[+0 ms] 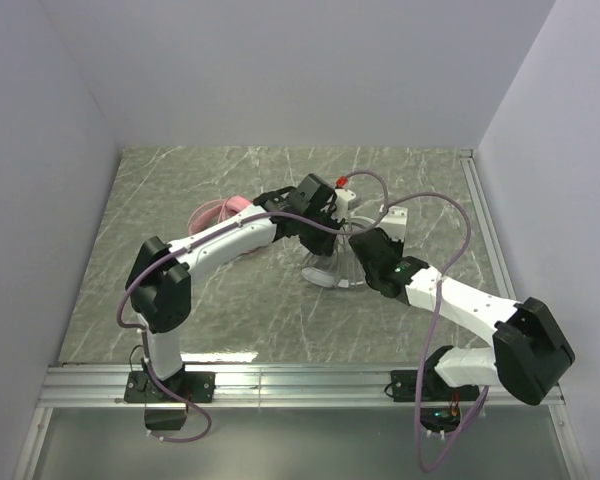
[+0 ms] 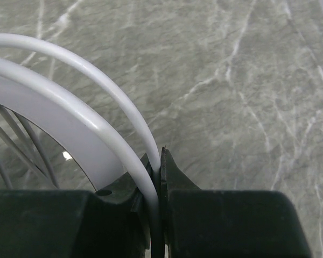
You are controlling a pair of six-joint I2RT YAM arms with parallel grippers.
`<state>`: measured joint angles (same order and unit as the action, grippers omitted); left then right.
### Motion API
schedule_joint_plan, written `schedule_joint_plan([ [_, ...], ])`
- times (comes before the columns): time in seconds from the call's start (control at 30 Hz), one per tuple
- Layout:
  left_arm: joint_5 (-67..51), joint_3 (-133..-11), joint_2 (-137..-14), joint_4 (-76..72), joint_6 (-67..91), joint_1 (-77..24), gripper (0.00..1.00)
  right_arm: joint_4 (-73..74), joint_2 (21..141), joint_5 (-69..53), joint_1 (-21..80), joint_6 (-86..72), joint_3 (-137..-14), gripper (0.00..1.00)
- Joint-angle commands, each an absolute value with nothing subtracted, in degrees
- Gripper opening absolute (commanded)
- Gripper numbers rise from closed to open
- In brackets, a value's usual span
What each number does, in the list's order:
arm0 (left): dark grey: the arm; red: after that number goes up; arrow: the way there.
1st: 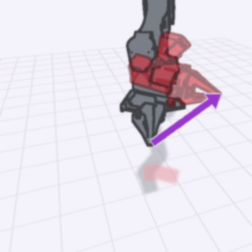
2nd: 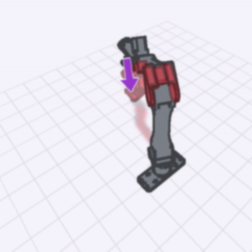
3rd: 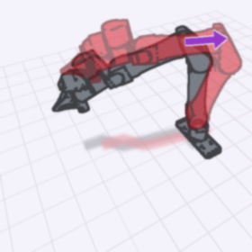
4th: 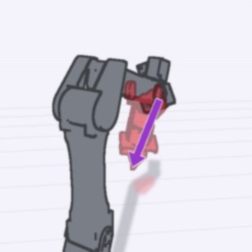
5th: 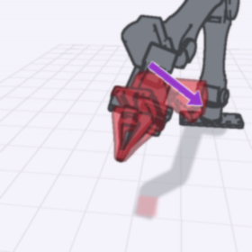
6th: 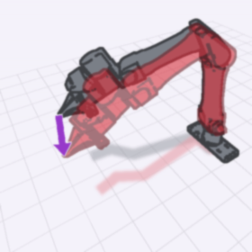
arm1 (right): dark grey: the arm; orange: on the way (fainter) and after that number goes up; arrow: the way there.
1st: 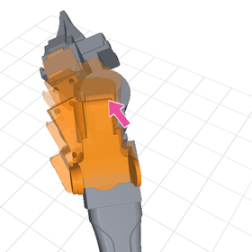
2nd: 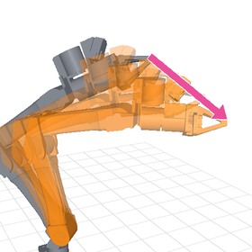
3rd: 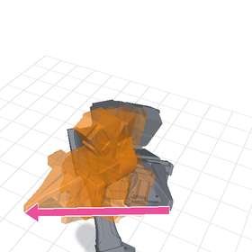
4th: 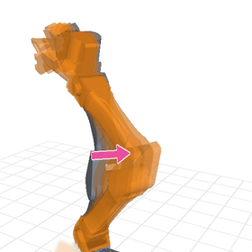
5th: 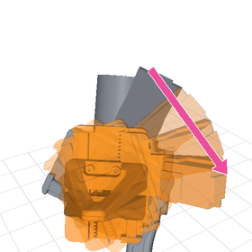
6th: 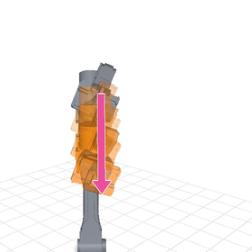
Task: Wrap the headphones
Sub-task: Wrap the headphone cable with the left arm
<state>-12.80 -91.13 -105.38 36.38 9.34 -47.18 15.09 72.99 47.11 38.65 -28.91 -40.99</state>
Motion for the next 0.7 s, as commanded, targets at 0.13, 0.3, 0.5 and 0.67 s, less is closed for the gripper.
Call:
schedule_joint_plan([
  [0.13,-10.8,-100.8,-107.8,43.5,-6.1,-46.8,0.01,10.5,69.3,38.7,40.1,-24.1,-41.0,0.0],
  [0.3,-4.1,-105.4,-109.2,47.0,-9.8,-46.8,0.01,13.4,70.3,38.1,40.7,-24.1,-42.4,0.0],
  [0.5,-0.4,-104.3,-107.5,43.3,-13.1,-46.8,0.01,21.5,75.2,48.1,42.8,-25.6,-48.3,0.0],
  [0.67,-2.4,-98.0,-104.5,34.7,-19.0,-46.8,0.01,23.4,75.6,54.5,46.0,-26.4,-48.7,0.0],
])
